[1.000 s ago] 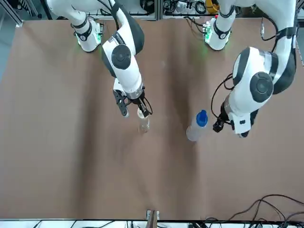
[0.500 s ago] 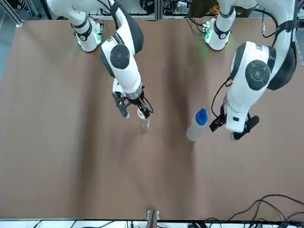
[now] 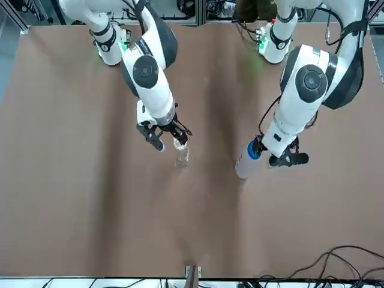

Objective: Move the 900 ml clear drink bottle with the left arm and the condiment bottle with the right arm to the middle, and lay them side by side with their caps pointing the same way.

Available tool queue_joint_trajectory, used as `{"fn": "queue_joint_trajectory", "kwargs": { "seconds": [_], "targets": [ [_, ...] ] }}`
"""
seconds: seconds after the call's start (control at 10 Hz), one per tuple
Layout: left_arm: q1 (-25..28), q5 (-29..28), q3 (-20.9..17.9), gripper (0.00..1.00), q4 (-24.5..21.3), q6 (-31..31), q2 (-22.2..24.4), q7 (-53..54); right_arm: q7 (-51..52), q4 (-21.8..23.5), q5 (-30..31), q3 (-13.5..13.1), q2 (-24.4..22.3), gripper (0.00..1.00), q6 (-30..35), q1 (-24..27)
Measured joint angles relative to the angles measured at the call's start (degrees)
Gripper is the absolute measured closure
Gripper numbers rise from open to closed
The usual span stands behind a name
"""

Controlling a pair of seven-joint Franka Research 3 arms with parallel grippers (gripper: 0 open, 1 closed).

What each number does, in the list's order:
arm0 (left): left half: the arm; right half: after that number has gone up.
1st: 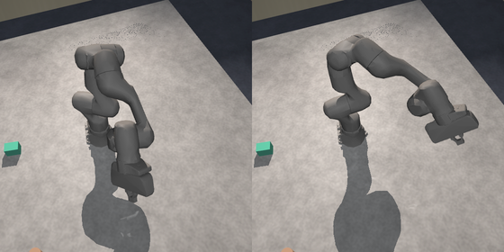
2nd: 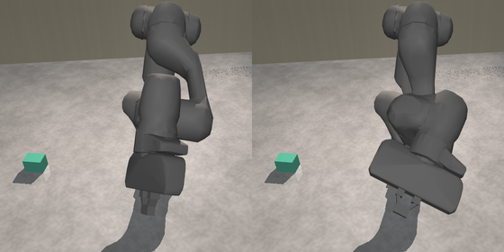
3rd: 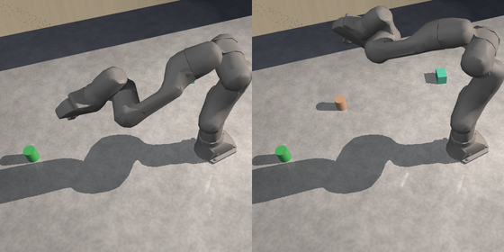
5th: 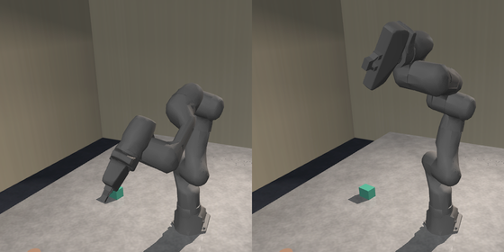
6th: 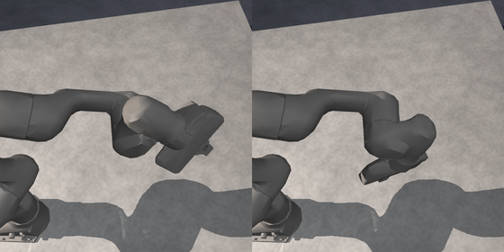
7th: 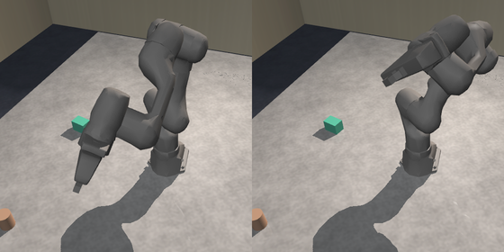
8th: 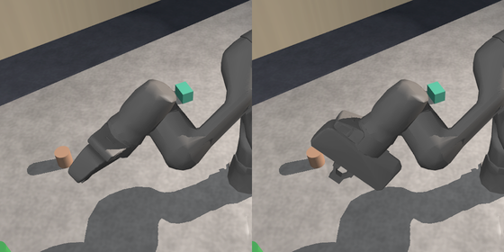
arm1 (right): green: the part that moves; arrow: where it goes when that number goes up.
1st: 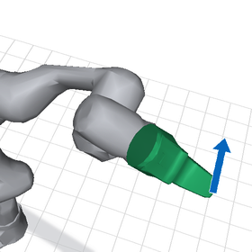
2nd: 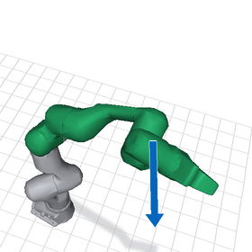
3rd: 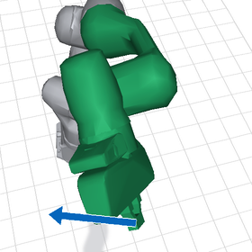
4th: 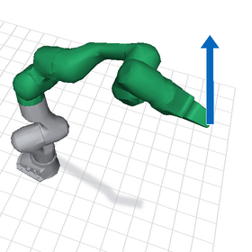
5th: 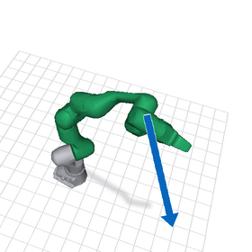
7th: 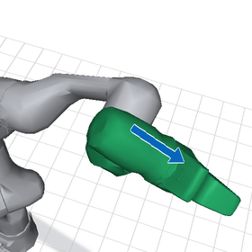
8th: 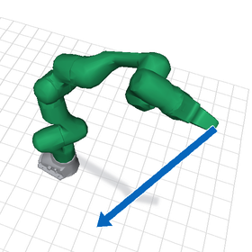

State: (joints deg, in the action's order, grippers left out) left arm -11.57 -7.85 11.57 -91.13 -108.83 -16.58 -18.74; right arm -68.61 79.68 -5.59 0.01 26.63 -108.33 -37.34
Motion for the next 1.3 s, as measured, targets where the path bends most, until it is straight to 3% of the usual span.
{"fn": "queue_joint_trajectory", "kwargs": {
  "seconds": [0.2,0.7,1.3],
  "targets": [
    [1.1,0.16,-0.04,0.0,-0.26,0.0,-0.04,11.59,9.22,-0.06,0.0,0.05,-1.42,0.01,1.83,-0.01],
    [1.26,3.34,0.02,0.0,-1.31,0.0,-2.19,28.24,26.49,-0.07,2.31,0.69,-3.1,0.01,2.2,-0.96],
    [0.12,4.06,0.42,0.0,-0.79,-0.12,-2.79,31.2,52.64,0.0,6.91,0.9,-3.1,0.01,2.34,-3.73]
  ]
}}
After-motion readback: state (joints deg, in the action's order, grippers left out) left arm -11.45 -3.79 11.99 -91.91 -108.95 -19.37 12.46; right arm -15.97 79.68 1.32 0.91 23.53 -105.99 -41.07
